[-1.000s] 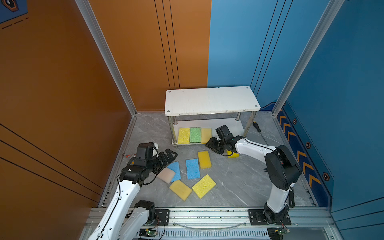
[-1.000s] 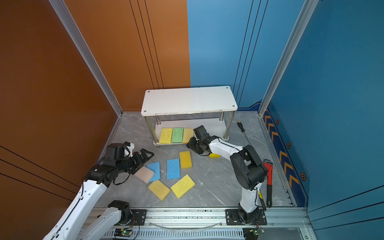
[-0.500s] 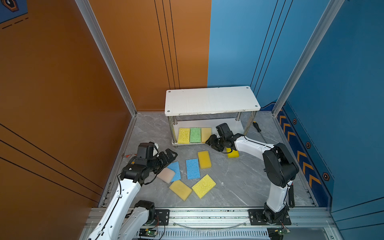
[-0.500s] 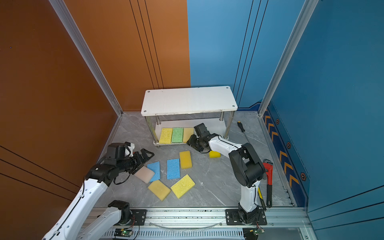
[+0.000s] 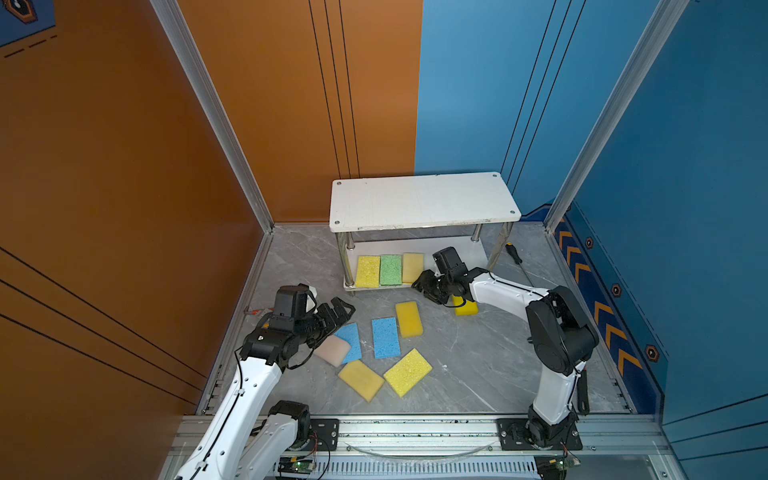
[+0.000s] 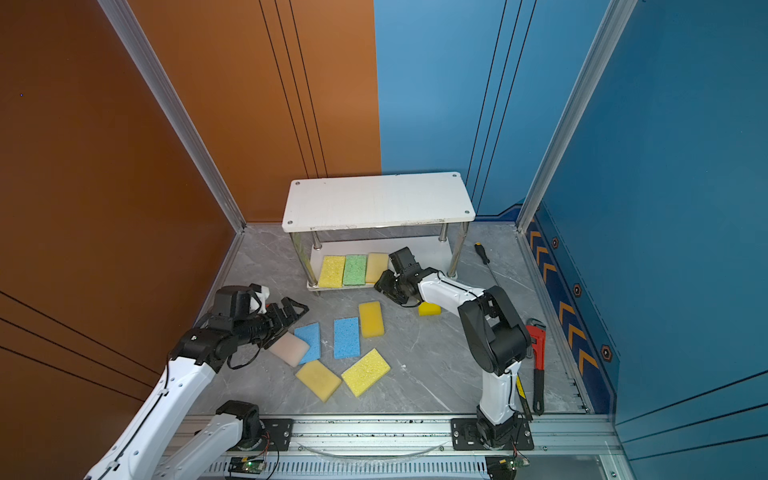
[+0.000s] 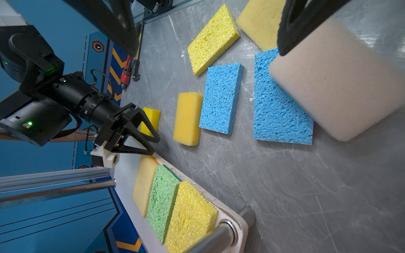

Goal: Place and organize the cleaning sponges onto the shelf
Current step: 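Withdraw the right gripper and grasp the thick yellow sponge on the table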

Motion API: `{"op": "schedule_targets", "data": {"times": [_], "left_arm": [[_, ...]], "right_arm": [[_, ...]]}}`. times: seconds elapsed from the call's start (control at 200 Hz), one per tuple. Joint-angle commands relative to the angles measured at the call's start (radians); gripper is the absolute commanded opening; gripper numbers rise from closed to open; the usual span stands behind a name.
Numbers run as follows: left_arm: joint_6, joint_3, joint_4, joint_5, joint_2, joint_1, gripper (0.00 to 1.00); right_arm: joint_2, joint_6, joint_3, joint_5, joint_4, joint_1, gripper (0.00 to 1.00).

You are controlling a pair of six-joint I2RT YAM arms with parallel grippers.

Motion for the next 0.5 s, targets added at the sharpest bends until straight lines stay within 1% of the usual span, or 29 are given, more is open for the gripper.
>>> {"op": "schedule_targets", "data": {"times": [0.0,0.09,0.195,0.27,0.4,0.495], "left_arm": [[0.019,-0.006,-0.011,0.006,0.005,-0.009,0.99],[0.002,-0.024,0.013,0.021,0.009,-0.016,0.98],[-0.005,-0.029,0.027,0.027,0.019,-0.029,0.98],[-0.005,-0.028,0.032,0.029,0.028,-0.035,0.98],[-0.017,-0.031,0.046,0.052,0.041,-0.042,0.98],[-0.029,-0.041,0.057,0.065,0.042,-0.044,0.98]], "right_arm": [[-0.119,-0.026,-0.071,-0.002,-0.075,0.022,0.59],[-0.162,-0.078,-0.125,-0.005,-0.13,0.048,0.61],[-0.156,-0.137,-0.143,-0.026,-0.19,0.069,0.61],[-0.147,-0.173,-0.125,-0.019,-0.216,0.087,0.6],[-0.091,-0.255,-0.045,-0.014,-0.292,0.115,0.6],[-0.049,-0.28,-0.02,-0.016,-0.316,0.128,0.59]]}}
